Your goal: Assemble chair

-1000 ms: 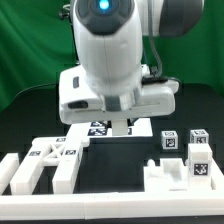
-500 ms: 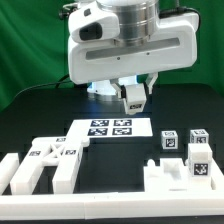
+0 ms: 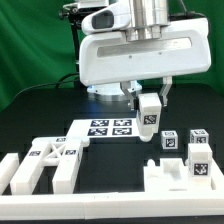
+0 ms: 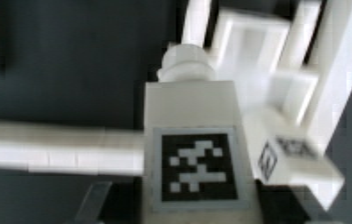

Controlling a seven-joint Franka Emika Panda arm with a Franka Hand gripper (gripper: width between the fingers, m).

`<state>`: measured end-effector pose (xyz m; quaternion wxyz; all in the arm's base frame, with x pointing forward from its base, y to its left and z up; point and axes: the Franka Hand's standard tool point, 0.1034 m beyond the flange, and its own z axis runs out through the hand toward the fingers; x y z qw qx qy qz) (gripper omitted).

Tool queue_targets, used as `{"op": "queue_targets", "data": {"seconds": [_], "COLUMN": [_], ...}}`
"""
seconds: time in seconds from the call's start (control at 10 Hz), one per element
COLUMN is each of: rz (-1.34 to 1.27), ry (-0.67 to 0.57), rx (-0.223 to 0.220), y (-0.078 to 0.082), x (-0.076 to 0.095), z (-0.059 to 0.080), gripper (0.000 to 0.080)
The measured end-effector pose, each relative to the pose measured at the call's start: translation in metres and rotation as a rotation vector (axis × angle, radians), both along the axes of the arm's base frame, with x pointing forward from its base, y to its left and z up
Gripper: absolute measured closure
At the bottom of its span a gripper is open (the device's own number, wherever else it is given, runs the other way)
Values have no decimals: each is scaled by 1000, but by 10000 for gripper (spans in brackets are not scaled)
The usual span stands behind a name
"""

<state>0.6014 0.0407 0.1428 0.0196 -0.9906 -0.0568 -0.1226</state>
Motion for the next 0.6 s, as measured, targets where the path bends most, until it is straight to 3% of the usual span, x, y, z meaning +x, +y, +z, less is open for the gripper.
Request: {"op": "queue_targets", "data": {"seconds": [0.1, 0.2, 0.4, 0.6], "rz": [13, 14, 8, 6], "ry": [-142, -165, -333, -276], "rx": [-19, -28, -63, -46], "y": [6, 1, -8, 4], "x": [8, 0, 5, 6], "z": [11, 4, 5, -18], "gripper": [514, 514, 514, 514]}}
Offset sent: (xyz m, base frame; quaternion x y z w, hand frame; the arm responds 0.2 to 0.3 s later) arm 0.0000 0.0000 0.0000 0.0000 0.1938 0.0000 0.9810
